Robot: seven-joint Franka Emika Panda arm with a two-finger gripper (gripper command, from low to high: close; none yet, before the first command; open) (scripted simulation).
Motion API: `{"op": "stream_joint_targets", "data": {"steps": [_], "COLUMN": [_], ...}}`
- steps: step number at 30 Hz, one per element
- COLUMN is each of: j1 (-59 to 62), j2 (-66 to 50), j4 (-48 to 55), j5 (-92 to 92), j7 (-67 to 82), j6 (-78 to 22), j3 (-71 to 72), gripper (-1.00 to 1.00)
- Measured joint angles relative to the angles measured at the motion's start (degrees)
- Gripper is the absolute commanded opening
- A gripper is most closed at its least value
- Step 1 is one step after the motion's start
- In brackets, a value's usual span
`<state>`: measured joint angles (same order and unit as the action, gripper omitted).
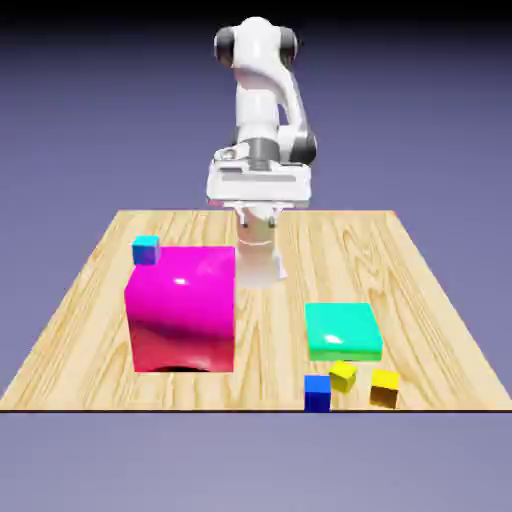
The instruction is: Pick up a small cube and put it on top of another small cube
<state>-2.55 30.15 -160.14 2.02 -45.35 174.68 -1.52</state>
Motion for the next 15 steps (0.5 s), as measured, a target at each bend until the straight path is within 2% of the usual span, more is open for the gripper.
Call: {"op": "stream_joint_targets", "data": {"steps": [15], "j1": [-23.1], "j2": [-31.1], "j4": [10.7], "j5": [25.1], "j7": [-35.9], "j6": [8.3], "j3": [-18.9], "gripper": [0.00]}}
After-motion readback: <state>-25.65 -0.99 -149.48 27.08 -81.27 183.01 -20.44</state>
